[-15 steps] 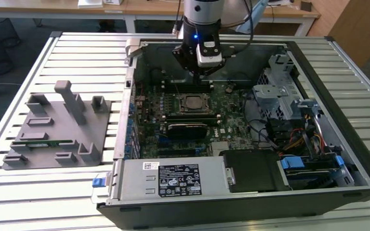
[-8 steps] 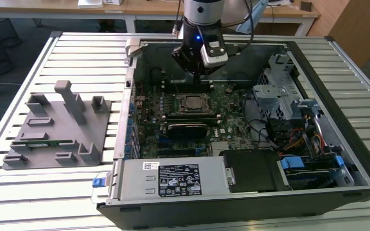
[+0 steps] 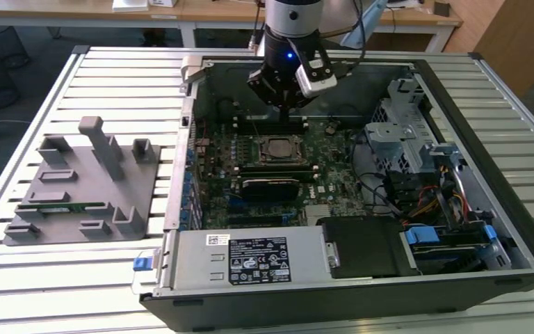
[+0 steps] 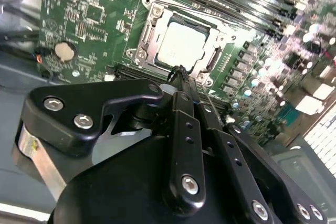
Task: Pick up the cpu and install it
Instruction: 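Install the first cpu locking lever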
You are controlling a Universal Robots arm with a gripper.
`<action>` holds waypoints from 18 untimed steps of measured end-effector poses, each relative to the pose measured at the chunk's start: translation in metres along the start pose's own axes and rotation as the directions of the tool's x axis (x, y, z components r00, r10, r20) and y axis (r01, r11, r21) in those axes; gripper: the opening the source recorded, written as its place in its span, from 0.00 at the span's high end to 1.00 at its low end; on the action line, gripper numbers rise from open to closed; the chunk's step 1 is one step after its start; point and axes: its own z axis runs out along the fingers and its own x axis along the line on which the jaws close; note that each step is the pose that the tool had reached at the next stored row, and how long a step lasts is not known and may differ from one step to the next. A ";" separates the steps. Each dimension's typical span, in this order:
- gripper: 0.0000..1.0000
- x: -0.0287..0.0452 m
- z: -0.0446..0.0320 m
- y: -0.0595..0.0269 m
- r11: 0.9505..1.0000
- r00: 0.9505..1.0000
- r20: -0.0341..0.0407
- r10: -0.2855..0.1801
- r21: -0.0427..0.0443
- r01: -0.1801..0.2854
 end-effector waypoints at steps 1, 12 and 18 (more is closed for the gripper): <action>0.89 0.0000 0.0001 0.0000 1.000 1.000 0.000 -0.018 0.000 0.018; 0.89 0.0153 0.0015 -0.0023 0.990 0.990 -0.002 -0.139 -0.004 0.139; 0.89 0.0349 0.0018 -0.0053 0.989 0.989 -0.002 -0.146 -0.004 0.146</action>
